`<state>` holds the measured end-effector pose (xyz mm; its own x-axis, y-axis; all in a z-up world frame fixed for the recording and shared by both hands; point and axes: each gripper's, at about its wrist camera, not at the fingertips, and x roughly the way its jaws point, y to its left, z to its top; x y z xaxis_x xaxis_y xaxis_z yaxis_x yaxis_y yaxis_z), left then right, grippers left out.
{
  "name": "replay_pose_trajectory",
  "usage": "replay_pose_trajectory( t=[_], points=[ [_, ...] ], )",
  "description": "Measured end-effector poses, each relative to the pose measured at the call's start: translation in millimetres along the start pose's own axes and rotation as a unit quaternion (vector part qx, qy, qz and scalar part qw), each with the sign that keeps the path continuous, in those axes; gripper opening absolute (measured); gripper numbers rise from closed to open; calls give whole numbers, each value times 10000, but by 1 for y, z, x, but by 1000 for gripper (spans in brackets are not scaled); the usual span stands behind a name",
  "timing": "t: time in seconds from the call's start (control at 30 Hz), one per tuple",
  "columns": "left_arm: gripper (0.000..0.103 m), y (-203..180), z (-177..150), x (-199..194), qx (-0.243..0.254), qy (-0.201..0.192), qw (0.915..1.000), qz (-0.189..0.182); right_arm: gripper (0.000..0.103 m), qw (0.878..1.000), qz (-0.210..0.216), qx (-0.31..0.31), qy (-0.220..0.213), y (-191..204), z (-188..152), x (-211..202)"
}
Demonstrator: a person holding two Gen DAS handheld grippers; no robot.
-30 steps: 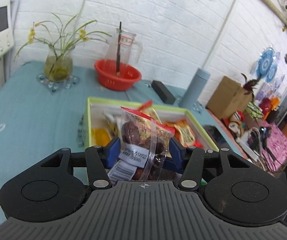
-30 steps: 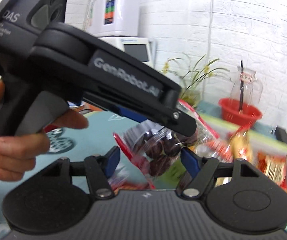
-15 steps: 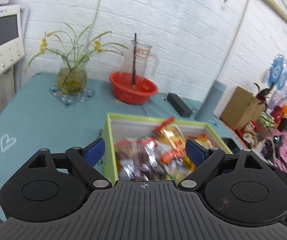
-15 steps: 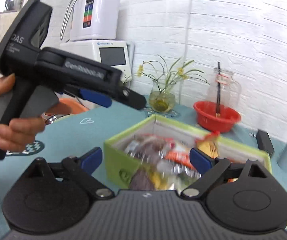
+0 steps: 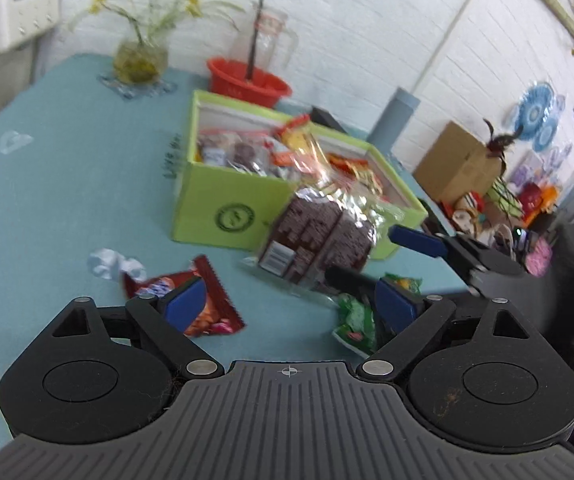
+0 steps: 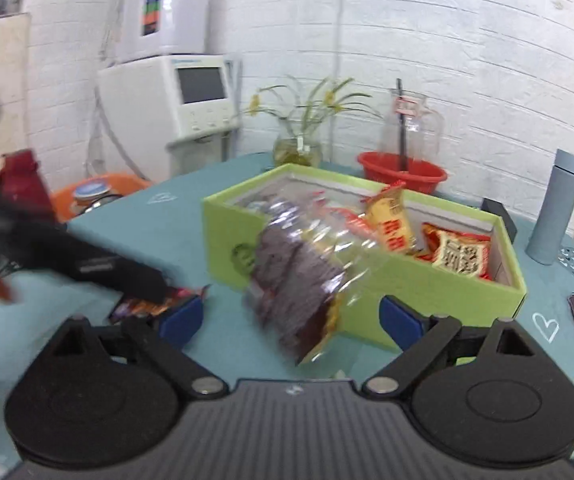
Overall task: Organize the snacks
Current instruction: 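Move the left gripper to the Danco Galette biscuit bag and grasp it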
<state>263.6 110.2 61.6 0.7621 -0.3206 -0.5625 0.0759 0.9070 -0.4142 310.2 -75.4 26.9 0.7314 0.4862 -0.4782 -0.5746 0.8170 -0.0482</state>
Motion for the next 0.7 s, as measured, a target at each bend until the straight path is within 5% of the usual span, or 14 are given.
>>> replay_pose_trajectory(
  t=[0.17, 0.33, 0.47, 0.7],
  points=[
    [81, 18, -4, -36, -290, -293, 9987, 290, 94, 9983, 478, 321, 117, -12, 21, 32],
    [82, 40, -11, -48, -615, -406, 9966, 368, 93, 9907, 1321, 302, -145, 24, 6, -15],
    [82, 49, -20, -29, -925, -155, 9955, 105, 93, 9931, 1108, 385, -63, 35, -19, -43],
    [81, 47, -27, 18, -864, 455, 9952, 55, 93, 9932, 850, 539, 592, 31, -39, -27]
  ],
)
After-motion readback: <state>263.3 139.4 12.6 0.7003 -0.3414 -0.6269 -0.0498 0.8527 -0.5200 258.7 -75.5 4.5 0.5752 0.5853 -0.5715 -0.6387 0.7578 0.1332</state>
